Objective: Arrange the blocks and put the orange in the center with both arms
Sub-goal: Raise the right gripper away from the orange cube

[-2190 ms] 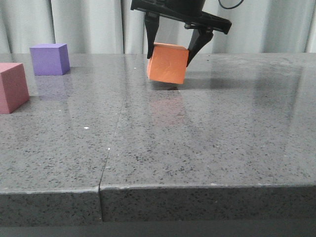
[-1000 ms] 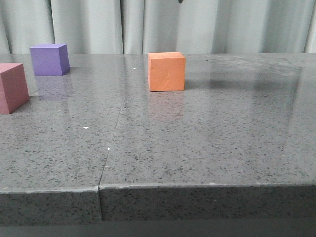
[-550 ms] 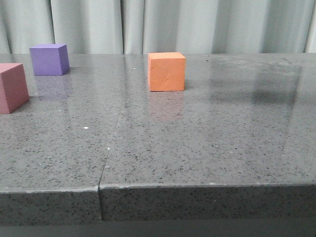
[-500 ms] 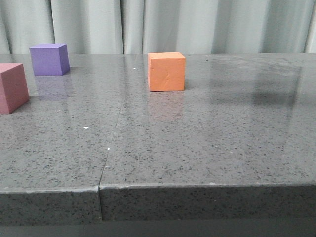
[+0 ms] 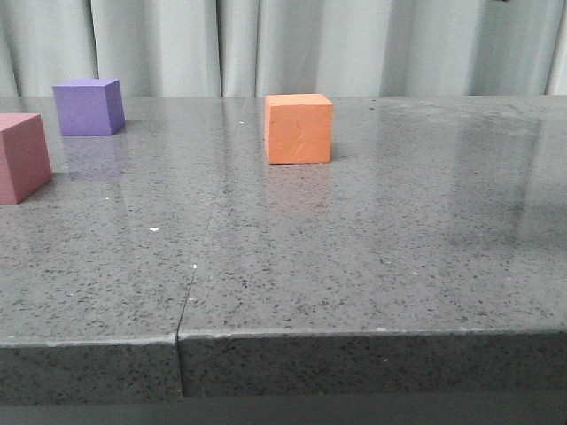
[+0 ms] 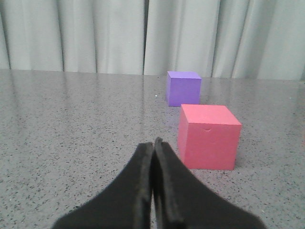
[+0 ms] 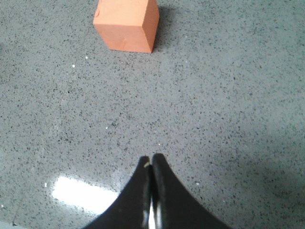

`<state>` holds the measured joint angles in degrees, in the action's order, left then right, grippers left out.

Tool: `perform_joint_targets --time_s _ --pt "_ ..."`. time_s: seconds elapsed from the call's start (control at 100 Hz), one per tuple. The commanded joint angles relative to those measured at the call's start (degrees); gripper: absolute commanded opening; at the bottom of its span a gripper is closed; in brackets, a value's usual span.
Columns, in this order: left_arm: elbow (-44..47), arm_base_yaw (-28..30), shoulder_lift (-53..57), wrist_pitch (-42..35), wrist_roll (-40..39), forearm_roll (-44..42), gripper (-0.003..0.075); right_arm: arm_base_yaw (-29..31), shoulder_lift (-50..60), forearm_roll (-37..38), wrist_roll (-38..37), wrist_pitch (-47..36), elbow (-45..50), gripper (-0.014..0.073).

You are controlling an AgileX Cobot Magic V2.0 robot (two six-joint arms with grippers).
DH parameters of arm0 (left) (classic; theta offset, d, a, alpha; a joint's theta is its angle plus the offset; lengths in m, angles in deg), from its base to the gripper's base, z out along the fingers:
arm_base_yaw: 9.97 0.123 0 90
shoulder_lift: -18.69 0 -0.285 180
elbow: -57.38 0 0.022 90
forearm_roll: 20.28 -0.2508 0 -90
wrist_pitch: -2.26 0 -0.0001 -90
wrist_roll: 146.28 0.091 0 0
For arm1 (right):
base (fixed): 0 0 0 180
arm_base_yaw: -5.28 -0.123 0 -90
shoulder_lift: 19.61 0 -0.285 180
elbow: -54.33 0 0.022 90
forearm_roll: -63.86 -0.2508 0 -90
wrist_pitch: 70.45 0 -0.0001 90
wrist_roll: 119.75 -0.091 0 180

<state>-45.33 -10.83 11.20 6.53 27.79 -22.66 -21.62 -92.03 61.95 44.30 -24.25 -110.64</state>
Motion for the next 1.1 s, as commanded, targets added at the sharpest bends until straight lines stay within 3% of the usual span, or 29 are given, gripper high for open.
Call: perform_joint_targets --time_s 0.0,0.32,0.83,1.09 --pt "2.3 -0.02 1.63 -4.76 0.04 -0.24 -0.002 0.08 4.85 0.69 1.0 -7.85 3.82 -0.0068" --pt "2.3 -0.02 1.63 -7.85 0.04 -0.24 -0.002 0.08 20.43 2.37 1.0 -18.71 22.4 -0.0068" --pt "-3.2 -0.02 1.63 -7.06 -0.07 4.78 -0.002 0.08 44.8 3.11 1.01 -18.83 36.19 -0.0068" --pt "-12.3 -0.02 -0.61 4.94 -0.07 5.33 -0.002 0.08 46.86 3.11 1.01 -18.6 36.57 -0.0068"
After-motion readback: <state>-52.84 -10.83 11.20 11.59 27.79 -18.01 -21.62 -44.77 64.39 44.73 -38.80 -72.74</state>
